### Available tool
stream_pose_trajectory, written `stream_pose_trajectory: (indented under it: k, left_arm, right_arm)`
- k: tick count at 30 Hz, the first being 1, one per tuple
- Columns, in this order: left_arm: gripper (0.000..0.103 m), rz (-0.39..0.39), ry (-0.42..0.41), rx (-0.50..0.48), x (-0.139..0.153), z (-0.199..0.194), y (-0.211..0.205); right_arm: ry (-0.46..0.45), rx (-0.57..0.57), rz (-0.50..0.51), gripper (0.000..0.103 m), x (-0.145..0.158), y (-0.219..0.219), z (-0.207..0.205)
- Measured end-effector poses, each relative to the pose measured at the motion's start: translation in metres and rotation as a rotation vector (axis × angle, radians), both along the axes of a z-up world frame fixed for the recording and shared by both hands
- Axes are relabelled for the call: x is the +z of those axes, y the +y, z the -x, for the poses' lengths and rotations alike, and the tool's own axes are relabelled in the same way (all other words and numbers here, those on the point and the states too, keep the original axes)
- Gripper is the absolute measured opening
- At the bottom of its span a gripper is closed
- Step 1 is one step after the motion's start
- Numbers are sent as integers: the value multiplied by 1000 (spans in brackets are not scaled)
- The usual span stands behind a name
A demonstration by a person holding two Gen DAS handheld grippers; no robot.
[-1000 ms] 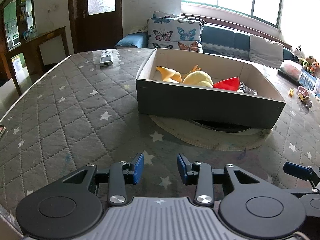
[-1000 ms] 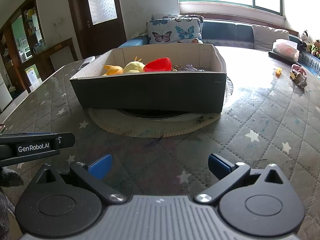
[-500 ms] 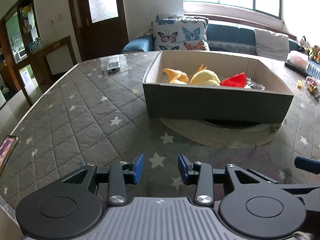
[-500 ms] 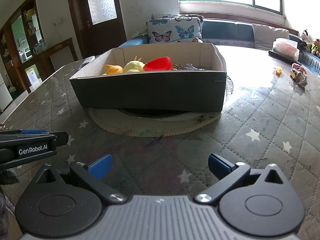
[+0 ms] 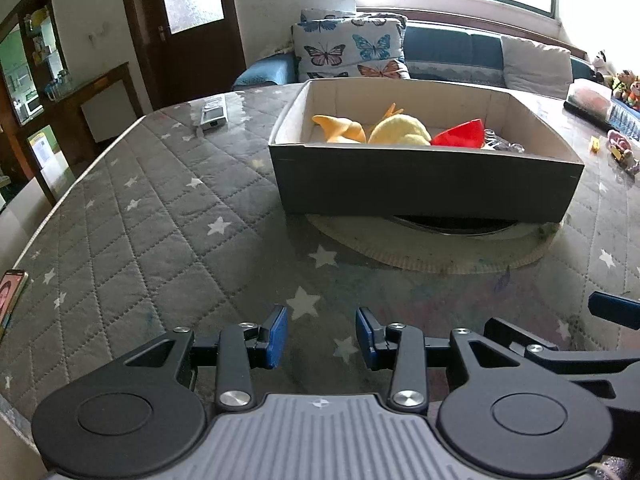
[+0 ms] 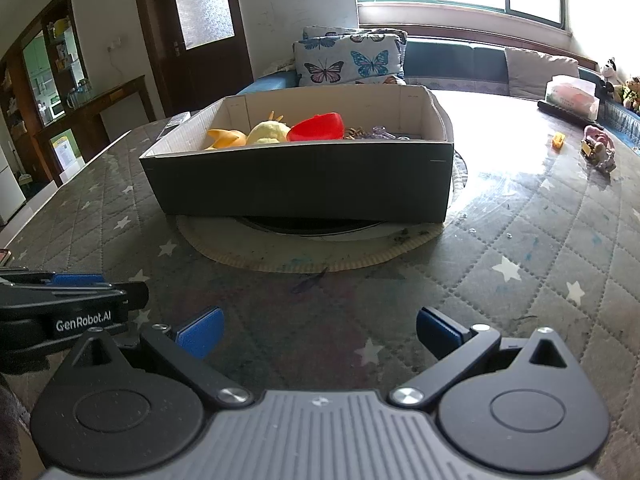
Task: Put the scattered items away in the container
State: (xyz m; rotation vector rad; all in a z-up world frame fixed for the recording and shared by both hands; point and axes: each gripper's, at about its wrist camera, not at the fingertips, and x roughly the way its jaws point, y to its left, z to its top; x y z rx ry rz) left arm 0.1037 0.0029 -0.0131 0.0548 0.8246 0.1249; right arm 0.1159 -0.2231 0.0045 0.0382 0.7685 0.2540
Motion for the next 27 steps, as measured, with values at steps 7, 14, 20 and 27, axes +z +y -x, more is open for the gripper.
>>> stream_pose_trajectory:
  k: [7, 14, 20, 27]
  left_arm:
    - [40, -1, -6, -2, 0, 0, 0]
    - [40, -2, -6, 9, -1, -1, 1]
    - [40, 3, -7, 12, 0, -2, 3]
    - [40, 5, -8, 11, 0, -2, 3]
  right_arm:
    - [2, -1, 2, 103, -1, 1, 0]
    - [2, 1, 5, 103, -1, 2, -1]
    - [3, 2, 9, 103, -1, 3, -1]
    - [2, 5, 14, 103, 0, 4, -1]
